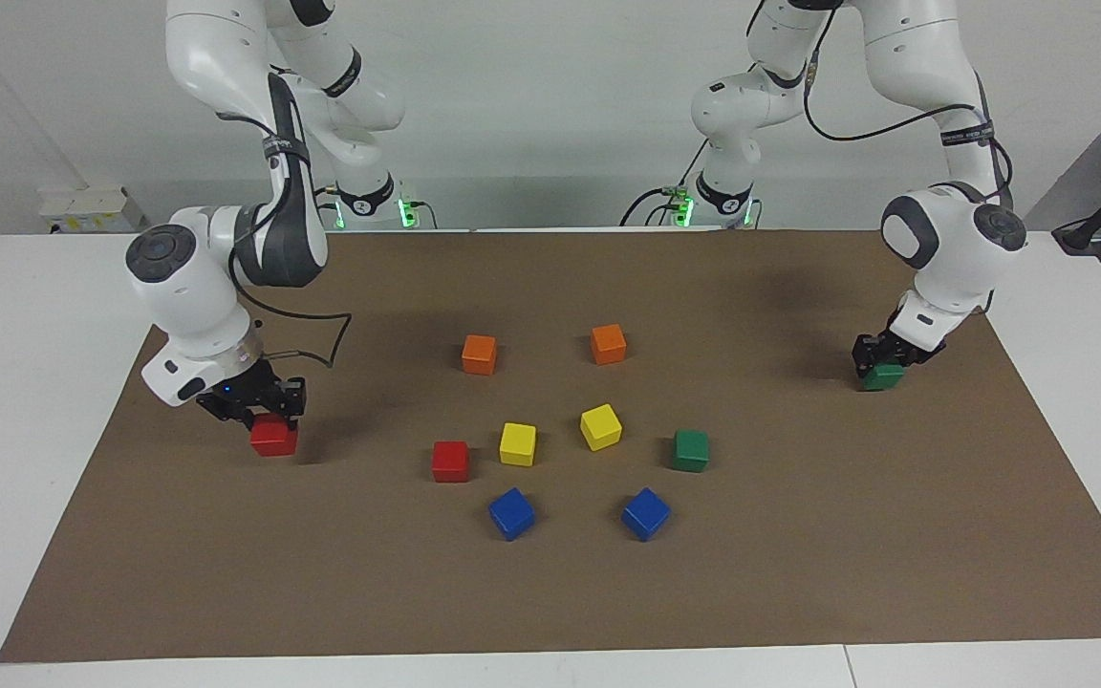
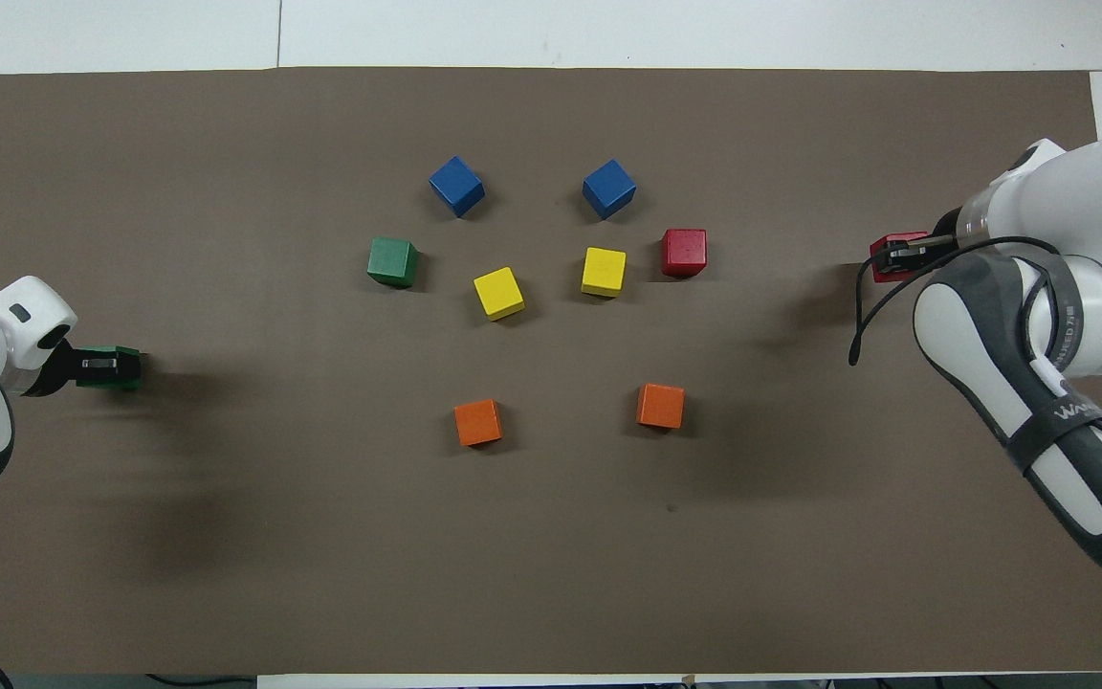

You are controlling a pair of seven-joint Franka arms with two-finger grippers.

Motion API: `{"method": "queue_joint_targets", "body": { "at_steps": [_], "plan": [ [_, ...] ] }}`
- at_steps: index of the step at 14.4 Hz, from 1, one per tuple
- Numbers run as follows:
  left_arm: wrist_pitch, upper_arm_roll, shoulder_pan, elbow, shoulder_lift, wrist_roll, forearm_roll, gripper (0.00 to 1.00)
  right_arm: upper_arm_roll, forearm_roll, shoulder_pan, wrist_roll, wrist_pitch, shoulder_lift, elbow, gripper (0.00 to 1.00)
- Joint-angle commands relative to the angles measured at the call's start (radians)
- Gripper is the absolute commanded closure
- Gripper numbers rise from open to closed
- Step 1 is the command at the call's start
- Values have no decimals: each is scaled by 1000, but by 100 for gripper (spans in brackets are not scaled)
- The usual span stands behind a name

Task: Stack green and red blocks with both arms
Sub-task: 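Set the green cube down with the left gripper while the right gripper lowers red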

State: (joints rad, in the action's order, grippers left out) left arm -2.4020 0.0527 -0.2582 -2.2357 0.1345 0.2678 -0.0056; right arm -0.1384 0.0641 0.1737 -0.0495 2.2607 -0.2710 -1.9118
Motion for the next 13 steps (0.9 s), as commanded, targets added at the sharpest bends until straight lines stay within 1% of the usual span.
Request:
{"method": "queue_joint_targets", "body": {
  "at_steps": [1,3,6,9,10,11,13],
  "plan": [
    [-31,12,-18,-21,-7,10,7,100,-7,-10,27,-27,34,12,-36,100],
    [-49,10,-18,-41,-7,13,7,100,-6,-10,38,-33,60,7,-52,100],
    [-88,12,-18,-62,-6,14,7,100,-7,-10,60,-49,144,4,-116,100],
    [-85,10,-16,-59,-4,14,7,100,-7,-10,63,-47,143,4,-121,100],
    [-82,10,-13,-58,-4,16,7,89,-7,-10,69,-49,143,3,-122,100],
    [-83,10,-12,-58,-4,25,7,1,-7,-12,72,-49,143,4,-128,100],
    [-72,10,-18,-39,-3,106,7,0,-7,-20,72,-49,145,4,-131,100]
  ]
}}
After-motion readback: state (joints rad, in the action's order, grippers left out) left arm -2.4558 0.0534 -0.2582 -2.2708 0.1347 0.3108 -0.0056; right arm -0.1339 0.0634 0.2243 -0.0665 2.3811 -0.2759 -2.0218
